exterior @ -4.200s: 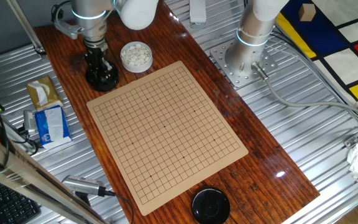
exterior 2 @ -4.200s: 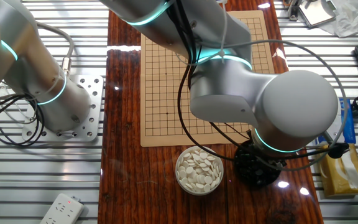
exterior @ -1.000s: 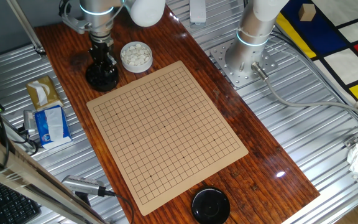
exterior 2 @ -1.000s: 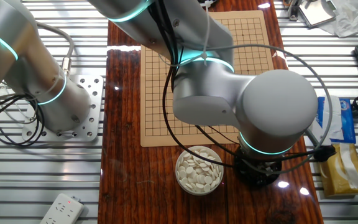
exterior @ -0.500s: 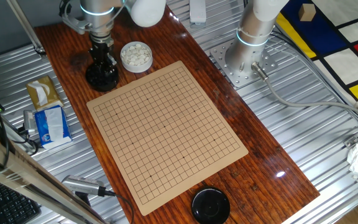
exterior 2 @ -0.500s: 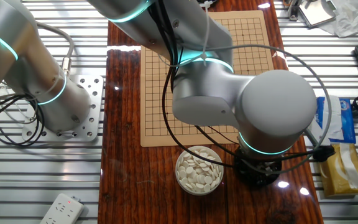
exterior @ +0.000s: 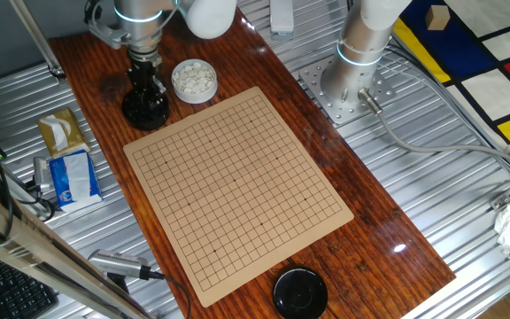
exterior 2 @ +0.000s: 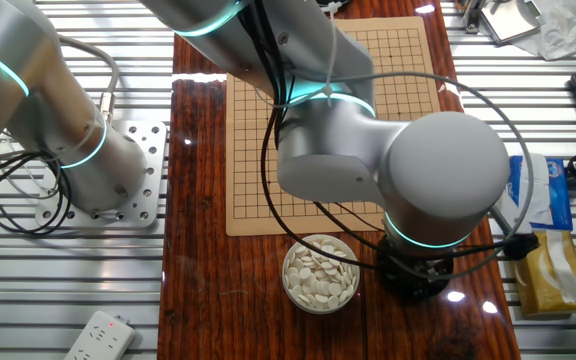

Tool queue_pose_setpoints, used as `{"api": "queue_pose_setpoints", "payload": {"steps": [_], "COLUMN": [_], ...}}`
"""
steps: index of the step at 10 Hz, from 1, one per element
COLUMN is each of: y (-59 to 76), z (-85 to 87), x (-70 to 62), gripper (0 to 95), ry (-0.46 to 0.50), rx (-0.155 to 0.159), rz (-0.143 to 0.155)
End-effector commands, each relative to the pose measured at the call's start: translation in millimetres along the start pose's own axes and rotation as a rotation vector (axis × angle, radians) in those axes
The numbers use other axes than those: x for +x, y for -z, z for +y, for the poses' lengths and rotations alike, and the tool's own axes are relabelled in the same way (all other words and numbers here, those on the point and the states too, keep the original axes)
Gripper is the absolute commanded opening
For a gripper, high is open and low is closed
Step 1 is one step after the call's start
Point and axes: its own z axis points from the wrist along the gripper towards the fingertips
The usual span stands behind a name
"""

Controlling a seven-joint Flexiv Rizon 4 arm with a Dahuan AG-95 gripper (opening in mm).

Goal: Play the first move as black on the 3-4 point in the upper right corner of the Go board

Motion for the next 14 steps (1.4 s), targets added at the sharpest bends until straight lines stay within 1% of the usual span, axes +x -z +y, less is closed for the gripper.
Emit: {"api": "queue_pose_setpoints", "payload": {"steps": [1, 2, 5, 6, 10, 14], "y": [0.2, 1.5, 10.6, 11.5, 12.0, 7.9], "z": [-1.3, -4.2, -15.0, -17.6, -24.8, -25.1], "x": [-1.1, -3.2, -10.8, -13.1, -23.4, -23.1], "gripper": [19.0, 19.0, 19.0, 19.0, 19.0, 19.0], "ry": [0.001, -0.003, -0.012, -0.01, -0.01, -0.004], "rx": [-0.001, -0.004, -0.019, -0.023, -0.028, -0.03], "rz": [0.001, 0.0, 0.008, 0.009, 0.017, 0.01]}}
